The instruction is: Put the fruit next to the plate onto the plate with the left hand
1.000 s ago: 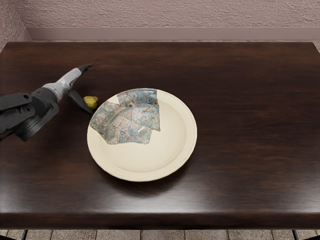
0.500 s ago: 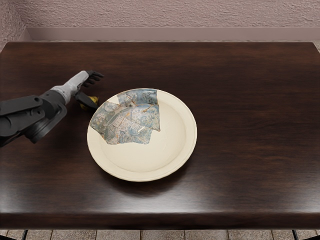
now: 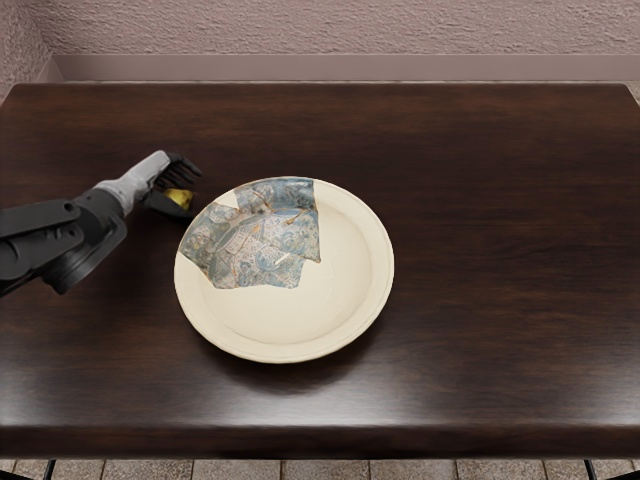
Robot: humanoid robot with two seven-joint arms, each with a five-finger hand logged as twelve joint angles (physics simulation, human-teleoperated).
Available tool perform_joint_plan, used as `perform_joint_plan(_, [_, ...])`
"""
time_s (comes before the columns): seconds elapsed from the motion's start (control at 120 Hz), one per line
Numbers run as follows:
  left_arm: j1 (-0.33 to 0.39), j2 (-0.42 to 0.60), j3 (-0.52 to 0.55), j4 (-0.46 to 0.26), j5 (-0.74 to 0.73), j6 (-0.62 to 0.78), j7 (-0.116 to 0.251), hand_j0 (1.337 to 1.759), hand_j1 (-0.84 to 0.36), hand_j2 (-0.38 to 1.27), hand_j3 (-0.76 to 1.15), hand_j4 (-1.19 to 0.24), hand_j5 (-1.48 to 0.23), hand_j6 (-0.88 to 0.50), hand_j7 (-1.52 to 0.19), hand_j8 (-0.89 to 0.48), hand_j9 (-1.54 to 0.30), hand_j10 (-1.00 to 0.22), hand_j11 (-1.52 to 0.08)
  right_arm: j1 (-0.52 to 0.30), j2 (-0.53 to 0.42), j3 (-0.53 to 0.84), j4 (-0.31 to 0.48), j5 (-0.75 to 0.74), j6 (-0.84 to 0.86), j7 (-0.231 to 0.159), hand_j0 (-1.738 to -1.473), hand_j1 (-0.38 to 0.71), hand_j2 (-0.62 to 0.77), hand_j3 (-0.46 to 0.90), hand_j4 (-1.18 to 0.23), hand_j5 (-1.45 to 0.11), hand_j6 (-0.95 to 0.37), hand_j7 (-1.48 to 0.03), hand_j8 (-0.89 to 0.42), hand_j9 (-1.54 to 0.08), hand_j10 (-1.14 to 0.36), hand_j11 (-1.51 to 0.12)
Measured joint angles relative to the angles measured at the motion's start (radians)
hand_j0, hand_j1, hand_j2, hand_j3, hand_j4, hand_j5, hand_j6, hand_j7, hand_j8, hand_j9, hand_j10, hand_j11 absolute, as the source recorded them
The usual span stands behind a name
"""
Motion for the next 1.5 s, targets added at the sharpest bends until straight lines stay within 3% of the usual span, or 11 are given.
perform_joint_plan(0.225, [-0.002,0.002,0.019,-0.001,0.005,-0.002,0.002,1.652,-0.25,0.01,0.00,-0.55,-0.75,-0.54,-0.76,-0.36,-0.77,-0.51,-0.78,0.000,0.000,0.000,0.000,0.000,0.000,0.000,-1.658,-0.33,0.00,0.00,-0.02,-0.02,-0.02,-0.02,-0.02,-0.02,-0.02,-0.02])
perform_joint_plan(0.425, [-0.018,0.031,0.030,-0.009,-0.005,-0.005,0.005,1.654,-0.28,0.19,0.00,-0.60,-0.82,-0.56,-0.82,-0.34,-0.83,-0.50,-0.83,0.000,0.000,0.000,0.000,0.000,0.000,0.000,-1.658,-0.33,0.00,0.00,-0.02,-0.02,-0.02,-0.02,-0.02,-0.02,-0.02,-0.02])
perform_joint_plan(0.733, [-0.081,0.089,0.031,-0.054,-0.013,-0.010,0.008,1.656,-0.34,0.28,0.00,-0.62,-0.86,-0.58,-0.85,-0.34,-0.85,-0.45,-0.84,0.000,0.000,0.000,0.000,0.000,0.000,0.000,-1.658,-0.33,0.00,0.00,-0.02,-0.02,-0.02,-0.02,-0.02,-0.02,-0.02,-0.02])
perform_joint_plan(1.017, [-0.139,0.109,0.032,-0.077,-0.017,-0.013,0.012,1.656,-0.32,0.18,0.00,-0.62,-0.87,-0.59,-0.86,-0.33,-0.86,-0.44,-0.84,0.000,0.000,0.000,0.000,0.000,0.000,0.000,-1.658,-0.33,0.00,0.00,-0.02,-0.02,-0.02,-0.02,-0.02,-0.02,-0.02,-0.02])
perform_joint_plan(1.25, [-0.193,0.112,0.021,-0.132,-0.017,-0.013,0.034,1.655,-0.30,0.19,0.00,-0.62,-0.87,-0.60,-0.86,-0.37,-0.86,-0.48,-0.84,0.000,0.000,0.000,0.000,0.000,0.000,0.000,-1.658,-0.33,0.00,0.00,-0.02,-0.02,-0.02,-0.02,-0.02,-0.02,-0.02,-0.02])
perform_joint_plan(1.5, [-0.231,0.151,-0.003,-0.240,-0.017,-0.012,0.055,1.655,-0.30,0.17,0.00,-0.63,-0.87,-0.61,-0.86,-0.37,-0.85,-0.47,-0.85,0.000,0.000,0.000,0.000,0.000,0.000,0.000,-1.658,-0.33,0.00,0.00,-0.02,-0.02,-0.02,-0.02,-0.02,-0.02,-0.02,-0.02])
